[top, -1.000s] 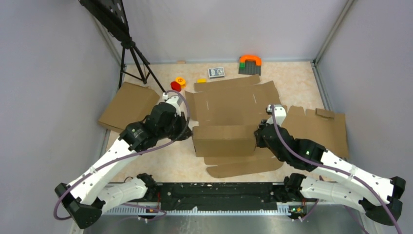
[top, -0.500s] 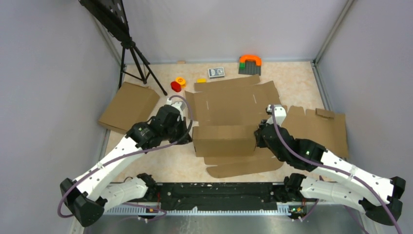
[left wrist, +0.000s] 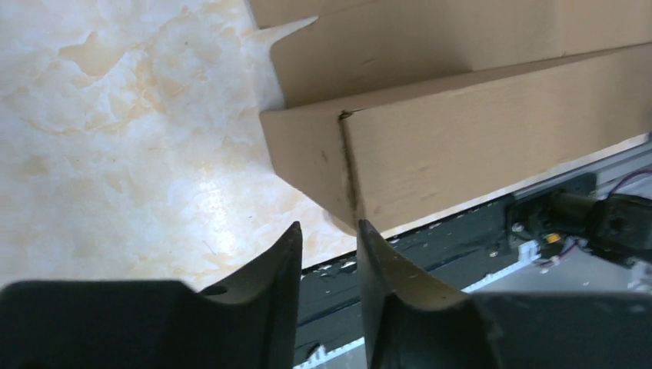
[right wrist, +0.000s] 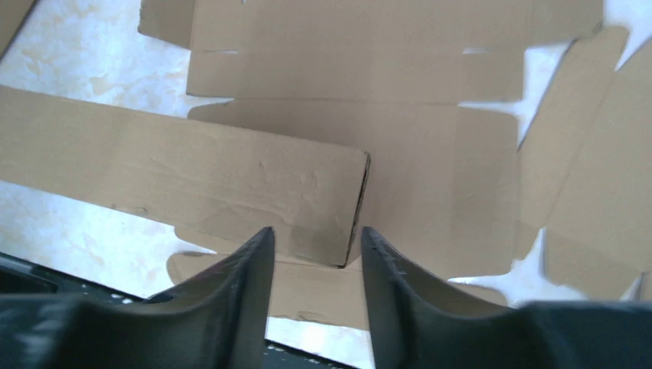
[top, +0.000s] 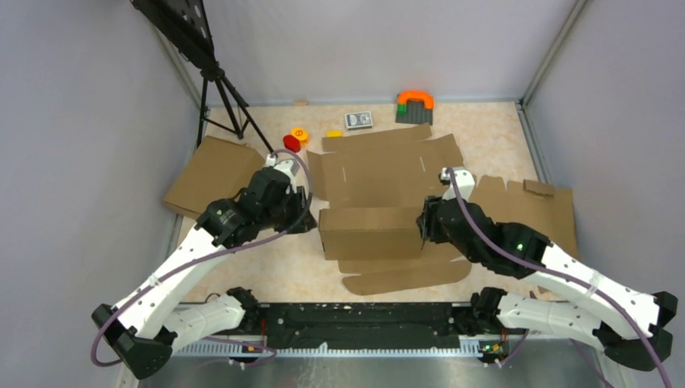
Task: Fold the paper box
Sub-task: Adjust the paper box at the center of the board.
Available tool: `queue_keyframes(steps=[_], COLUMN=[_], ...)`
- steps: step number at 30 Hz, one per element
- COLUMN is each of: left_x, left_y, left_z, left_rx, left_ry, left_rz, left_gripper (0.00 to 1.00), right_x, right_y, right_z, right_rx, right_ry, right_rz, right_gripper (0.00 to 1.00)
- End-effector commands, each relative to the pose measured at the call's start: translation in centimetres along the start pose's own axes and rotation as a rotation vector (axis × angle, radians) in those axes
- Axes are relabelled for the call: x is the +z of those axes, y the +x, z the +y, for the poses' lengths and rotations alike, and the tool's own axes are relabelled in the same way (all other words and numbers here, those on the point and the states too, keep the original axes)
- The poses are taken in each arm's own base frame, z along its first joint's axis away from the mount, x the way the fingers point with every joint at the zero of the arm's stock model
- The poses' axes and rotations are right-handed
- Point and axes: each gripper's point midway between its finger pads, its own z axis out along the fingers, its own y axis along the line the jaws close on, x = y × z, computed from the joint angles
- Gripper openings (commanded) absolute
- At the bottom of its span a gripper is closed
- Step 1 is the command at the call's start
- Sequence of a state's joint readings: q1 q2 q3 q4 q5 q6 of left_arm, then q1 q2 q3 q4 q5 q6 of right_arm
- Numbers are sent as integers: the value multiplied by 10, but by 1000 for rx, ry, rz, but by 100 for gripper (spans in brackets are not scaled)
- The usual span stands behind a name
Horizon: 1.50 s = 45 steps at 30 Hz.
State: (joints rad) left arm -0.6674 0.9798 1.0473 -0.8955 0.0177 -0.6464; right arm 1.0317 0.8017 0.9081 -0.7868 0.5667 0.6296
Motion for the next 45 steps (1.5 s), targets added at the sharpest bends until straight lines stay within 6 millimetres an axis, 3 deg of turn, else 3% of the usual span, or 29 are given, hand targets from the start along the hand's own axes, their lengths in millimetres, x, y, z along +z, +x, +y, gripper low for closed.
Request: queue_keyframes(steps=[1, 3, 4, 6, 12, 20, 29, 32, 37, 40, 43, 45], left_x=[-25, -23, -21, -14, 4, 21, 28, 20, 10, 6, -6, -13], left_y=[-30, -34, -31, -30, -26, -17, -15, -25, -67, -107, -156, -175], left_z=[-10, -14, -20, -24, -29, -32, -42, -46, -60, -74, -84, -91], left_rx=[10, 7, 7, 4, -49, -115, -126, -98, -25, 86, 186, 235], left_ry=[27, 46, 76, 104, 200, 289, 347, 341, 346, 354, 325, 353], left_rz=[-115, -122, -99, -84, -42, 9, 55, 36, -69, -171, -336, -458], left_gripper=[46, 72, 79, 82, 74, 68, 31, 31, 31, 27, 23, 26], right_x=[-30, -32, -30, -22, -1, 24, 27, 24, 35, 47, 47, 47], right_y=[-31, -34, -34, -29, -26, -3, -2, -15, -48, -94, -158, -182], right_z=[2, -3, -7, -6, 4, 9, 24, 26, 37, 47, 55, 55], right_rx=[3, 23, 38, 86, 272, 349, 342, 325, 272, 184, 106, 70], right_ry=[-33, -11, 3, -43, -228, -289, -370, -375, -420, -454, -470, -466], right_rz=[-14, 11, 30, 89, 136, 216, 251, 219, 145, 21, -191, -298], right_gripper=[62, 76, 78, 80, 79, 65, 35, 35, 33, 31, 33, 33])
